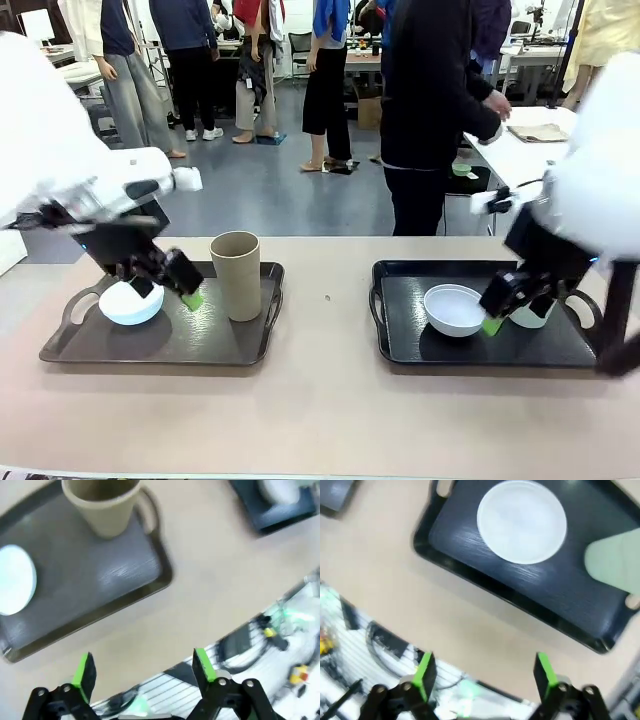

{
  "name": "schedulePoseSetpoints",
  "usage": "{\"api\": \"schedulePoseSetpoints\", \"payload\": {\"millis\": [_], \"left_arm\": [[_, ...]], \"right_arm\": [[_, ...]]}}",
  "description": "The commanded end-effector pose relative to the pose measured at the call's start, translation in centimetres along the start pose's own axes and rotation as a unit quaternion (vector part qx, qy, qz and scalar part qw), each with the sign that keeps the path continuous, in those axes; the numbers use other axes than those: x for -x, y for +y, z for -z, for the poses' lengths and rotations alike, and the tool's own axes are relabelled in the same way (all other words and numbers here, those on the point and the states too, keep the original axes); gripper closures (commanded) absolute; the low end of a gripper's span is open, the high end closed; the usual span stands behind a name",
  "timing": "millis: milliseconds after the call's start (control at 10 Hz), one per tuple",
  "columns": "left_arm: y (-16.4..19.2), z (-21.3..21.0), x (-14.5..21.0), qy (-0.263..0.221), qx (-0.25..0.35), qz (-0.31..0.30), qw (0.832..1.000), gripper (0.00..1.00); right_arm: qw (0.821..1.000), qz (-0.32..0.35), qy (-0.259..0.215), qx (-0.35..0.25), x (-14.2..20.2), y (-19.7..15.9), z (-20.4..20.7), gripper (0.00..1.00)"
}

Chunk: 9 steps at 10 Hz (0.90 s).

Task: Set up a tray with a mat and arrange the tableware.
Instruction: Pick up the Picnic Bowl and Reusable plastic cup from the Handle tray in front of the human's position and hold them in the air.

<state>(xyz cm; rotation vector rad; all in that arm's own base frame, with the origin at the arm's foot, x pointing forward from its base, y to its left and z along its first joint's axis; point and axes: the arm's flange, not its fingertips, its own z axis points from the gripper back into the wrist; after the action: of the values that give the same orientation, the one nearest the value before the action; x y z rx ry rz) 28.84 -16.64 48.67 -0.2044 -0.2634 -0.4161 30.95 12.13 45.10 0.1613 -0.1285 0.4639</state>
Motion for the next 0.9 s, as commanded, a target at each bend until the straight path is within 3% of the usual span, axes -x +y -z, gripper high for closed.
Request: {"api": "schedulePoseSetpoints", "payload": {"millis": [0,100,300,400,500,600,700,800], "left_arm": [[6.0,-1.2,6.4,-0.069,0.234,-0.068,0.967,0.00],[8.9,-2.3,11.4,-0.119,0.284,-0.103,0.946,0.00],[11.4,-1.1,13.2,-0.166,0.316,-0.137,0.924,0.00],[9.4,1.4,12.1,-0.190,0.227,-0.181,0.938,0.00],[12.2,-9.3,3.9,-0.134,0.284,-0.107,0.943,0.00],[12.2,-9.3,3.9,-0.134,0.284,-0.107,0.943,0.00],[14.8,-9.7,4.6,-0.162,0.284,-0.150,0.933,0.00],[16.4,-8.9,3.8,-0.152,0.364,-0.192,0.899,0.00]], "right_arm": [[0.956,0.163,-0.060,-0.236,8.3,-10.3,-1.8,0.00],[0.925,0.199,-0.098,-0.310,14.4,-16.0,-2.0,0.00],[0.874,0.212,-0.197,-0.390,20.2,-22.5,-0.8,0.00],[0.892,0.263,-0.193,-0.312,18.6,-21.9,0.7,0.00],[0.943,0.146,-0.108,-0.280,16.1,-19.9,-4.2,0.00],[0.943,0.146,-0.108,-0.280,16.1,-19.9,-4.2,0.00],[0.915,0.211,-0.153,-0.308,21.2,-23.6,-2.8,0.00],[0.876,0.193,-0.157,-0.414,19.9,-23.5,-2.5,0.00]]}}
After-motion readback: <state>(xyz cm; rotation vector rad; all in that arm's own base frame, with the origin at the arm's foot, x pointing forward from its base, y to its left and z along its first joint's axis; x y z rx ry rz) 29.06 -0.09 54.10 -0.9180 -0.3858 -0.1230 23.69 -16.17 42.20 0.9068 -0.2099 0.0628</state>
